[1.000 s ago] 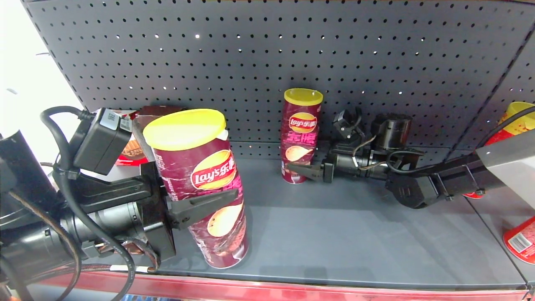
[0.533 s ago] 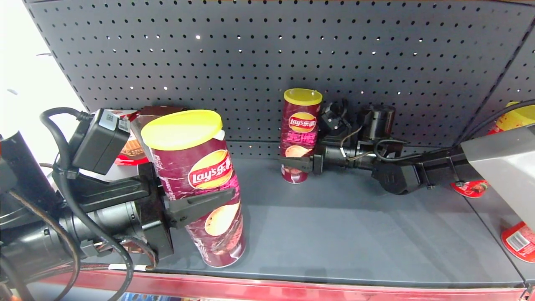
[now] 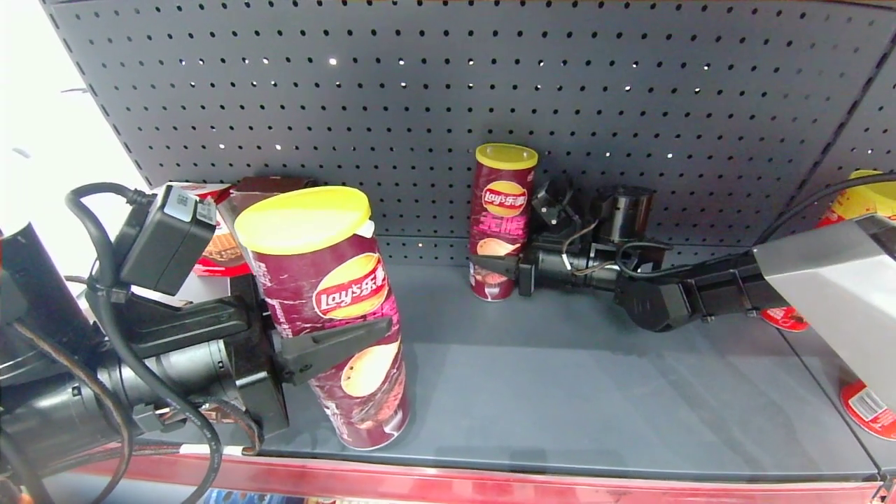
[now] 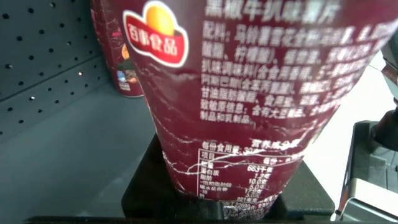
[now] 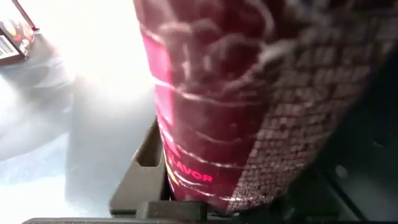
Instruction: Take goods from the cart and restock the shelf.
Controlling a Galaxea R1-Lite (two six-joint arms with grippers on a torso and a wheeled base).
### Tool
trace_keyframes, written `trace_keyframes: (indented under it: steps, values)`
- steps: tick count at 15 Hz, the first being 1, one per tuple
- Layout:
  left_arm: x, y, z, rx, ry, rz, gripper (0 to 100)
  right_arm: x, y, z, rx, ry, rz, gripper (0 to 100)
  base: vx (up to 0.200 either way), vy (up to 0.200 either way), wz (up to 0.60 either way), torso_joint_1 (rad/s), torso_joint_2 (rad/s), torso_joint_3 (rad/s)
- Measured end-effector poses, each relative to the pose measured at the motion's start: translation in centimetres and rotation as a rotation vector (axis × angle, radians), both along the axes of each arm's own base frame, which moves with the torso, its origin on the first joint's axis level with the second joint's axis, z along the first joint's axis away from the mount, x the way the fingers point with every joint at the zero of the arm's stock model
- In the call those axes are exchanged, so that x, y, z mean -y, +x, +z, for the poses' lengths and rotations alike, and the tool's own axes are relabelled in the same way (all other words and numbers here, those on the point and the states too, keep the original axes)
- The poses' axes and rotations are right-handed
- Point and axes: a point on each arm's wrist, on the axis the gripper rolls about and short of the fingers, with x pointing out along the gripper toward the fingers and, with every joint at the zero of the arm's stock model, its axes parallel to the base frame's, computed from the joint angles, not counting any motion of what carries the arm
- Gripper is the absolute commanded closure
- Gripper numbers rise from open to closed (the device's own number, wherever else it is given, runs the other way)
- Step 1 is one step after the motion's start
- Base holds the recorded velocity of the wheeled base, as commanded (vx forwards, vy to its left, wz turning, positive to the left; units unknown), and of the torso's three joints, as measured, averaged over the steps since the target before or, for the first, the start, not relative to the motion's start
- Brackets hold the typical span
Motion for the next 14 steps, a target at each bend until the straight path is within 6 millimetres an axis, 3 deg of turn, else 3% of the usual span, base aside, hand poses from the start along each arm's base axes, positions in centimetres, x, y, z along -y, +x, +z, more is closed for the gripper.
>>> trace_keyframes:
  steps: [6, 14]
  values:
    - [0.0, 0.0, 0.0, 0.001, -0.001, -0.001, 100, 0.0, -2.1, 0.3, -0.012, -0.008, 0.024, 100, 0.0, 0.0, 0.0, 0.0, 0.0, 0.0]
    - [0.0, 0.0, 0.0, -0.001, 0.0, 0.001, 100, 2.3, -9.3, 1.2, 0.037, -0.016, 0.062, 100, 0.0, 0.0, 0.0, 0.0, 0.0, 0.0]
